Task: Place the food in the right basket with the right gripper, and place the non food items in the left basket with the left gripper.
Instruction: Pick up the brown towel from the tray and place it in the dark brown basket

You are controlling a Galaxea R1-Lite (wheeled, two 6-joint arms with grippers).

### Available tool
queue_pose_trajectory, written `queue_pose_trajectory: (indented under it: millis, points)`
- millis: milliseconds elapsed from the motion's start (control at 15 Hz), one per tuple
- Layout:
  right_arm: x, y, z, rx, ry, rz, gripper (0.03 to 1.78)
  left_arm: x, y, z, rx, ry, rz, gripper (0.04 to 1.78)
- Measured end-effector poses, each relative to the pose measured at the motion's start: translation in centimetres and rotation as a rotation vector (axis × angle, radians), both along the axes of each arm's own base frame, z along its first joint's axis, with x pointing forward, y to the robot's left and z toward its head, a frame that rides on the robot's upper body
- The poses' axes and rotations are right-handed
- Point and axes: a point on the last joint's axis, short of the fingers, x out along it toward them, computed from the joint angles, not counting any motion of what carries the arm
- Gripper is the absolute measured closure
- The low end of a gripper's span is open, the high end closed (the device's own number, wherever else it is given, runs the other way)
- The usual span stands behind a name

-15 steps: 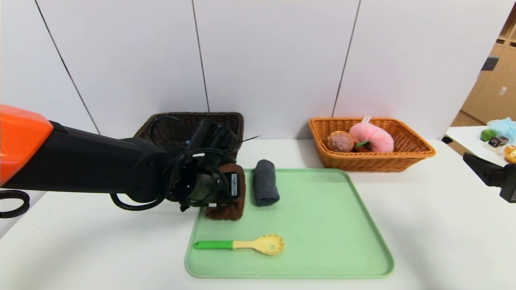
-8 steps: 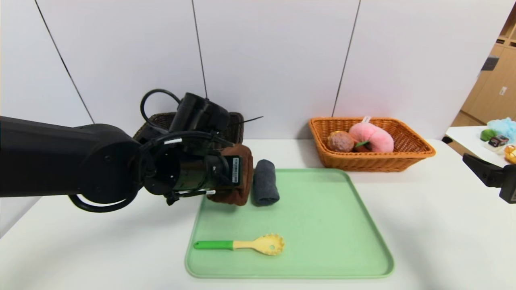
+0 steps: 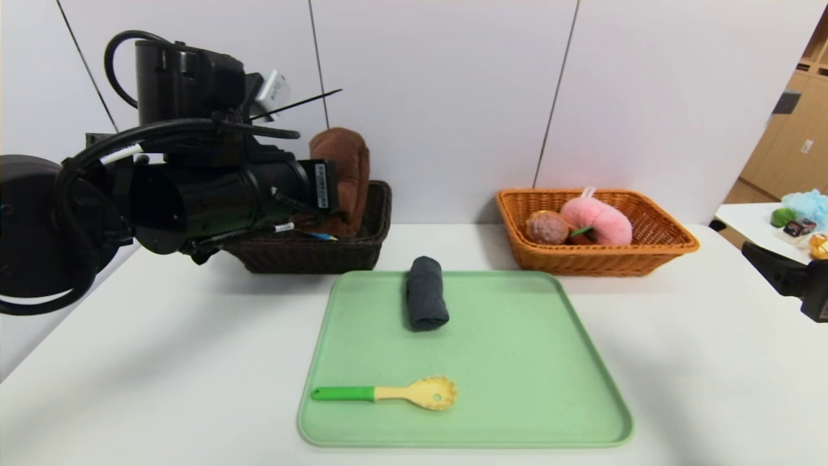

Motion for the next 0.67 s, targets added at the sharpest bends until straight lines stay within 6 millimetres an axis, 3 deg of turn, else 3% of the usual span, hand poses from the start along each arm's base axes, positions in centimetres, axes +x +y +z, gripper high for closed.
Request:
queue_pose_trajectory:
  millis: [333,667]
  points:
    - [-0.1,0.0,0.1,0.001,-0.004,-0.002,0.12,6.0,4.6,-2.3,0.019,-0.046,0.2,1.6]
    - [-0.3,0.0,0.0,0.001,-0.004,-0.003,0.12,9.5,8.0,-5.1,0.054,-0.01,0.317,1.6]
